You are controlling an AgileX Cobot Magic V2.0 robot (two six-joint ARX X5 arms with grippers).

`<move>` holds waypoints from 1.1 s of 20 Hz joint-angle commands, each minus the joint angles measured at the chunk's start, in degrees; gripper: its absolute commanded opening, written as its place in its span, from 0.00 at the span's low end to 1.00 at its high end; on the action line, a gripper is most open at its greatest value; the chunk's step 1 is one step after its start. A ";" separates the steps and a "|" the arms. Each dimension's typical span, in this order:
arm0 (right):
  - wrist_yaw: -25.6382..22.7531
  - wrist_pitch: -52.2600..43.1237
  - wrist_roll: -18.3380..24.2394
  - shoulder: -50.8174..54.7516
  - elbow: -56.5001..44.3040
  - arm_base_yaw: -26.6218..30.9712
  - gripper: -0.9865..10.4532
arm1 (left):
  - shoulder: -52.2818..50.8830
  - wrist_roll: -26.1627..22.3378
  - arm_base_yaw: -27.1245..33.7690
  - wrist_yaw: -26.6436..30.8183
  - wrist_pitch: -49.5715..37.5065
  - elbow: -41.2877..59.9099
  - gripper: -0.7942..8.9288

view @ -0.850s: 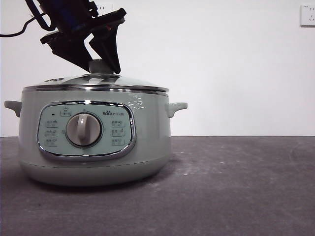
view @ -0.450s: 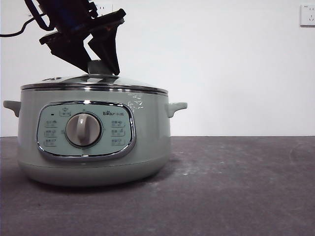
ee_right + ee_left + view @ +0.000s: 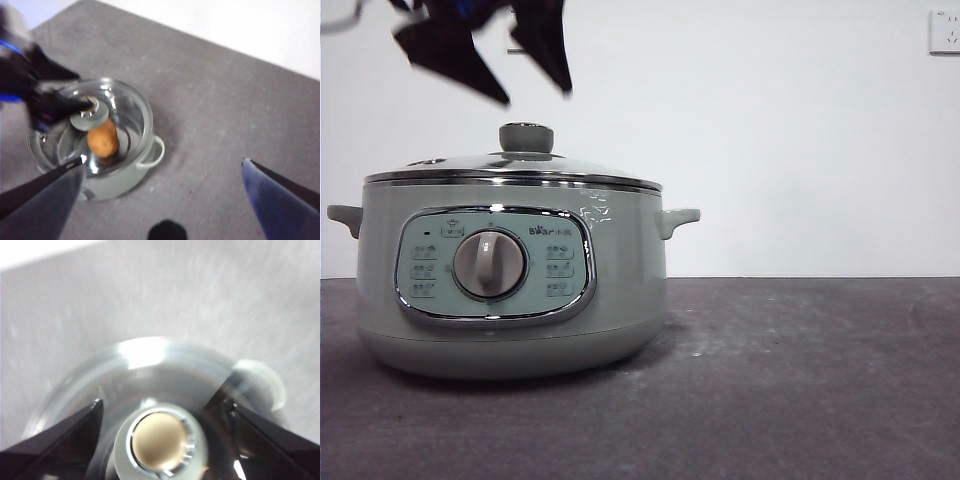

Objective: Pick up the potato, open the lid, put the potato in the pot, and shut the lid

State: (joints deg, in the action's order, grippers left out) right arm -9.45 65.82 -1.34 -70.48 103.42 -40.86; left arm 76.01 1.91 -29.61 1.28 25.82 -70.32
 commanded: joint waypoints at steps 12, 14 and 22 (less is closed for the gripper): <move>-4.85 -19.67 -4.28 14.29 -35.10 -0.02 0.07 | -19.06 -0.68 -4.90 4.13 16.87 1.31 0.07; -5.99 -24.94 -4.87 18.71 -42.12 -0.02 0.07 | -22.71 -0.66 -6.21 4.72 13.77 5.64 0.07; -6.45 -38.40 -5.97 33.48 -61.90 0.00 0.07 | -36.13 2.95 -9.09 7.43 3.98 26.99 0.08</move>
State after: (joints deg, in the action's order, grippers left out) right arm -15.86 28.23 -6.20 -36.71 41.93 -40.86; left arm 40.07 3.14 -38.48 8.47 30.79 -43.44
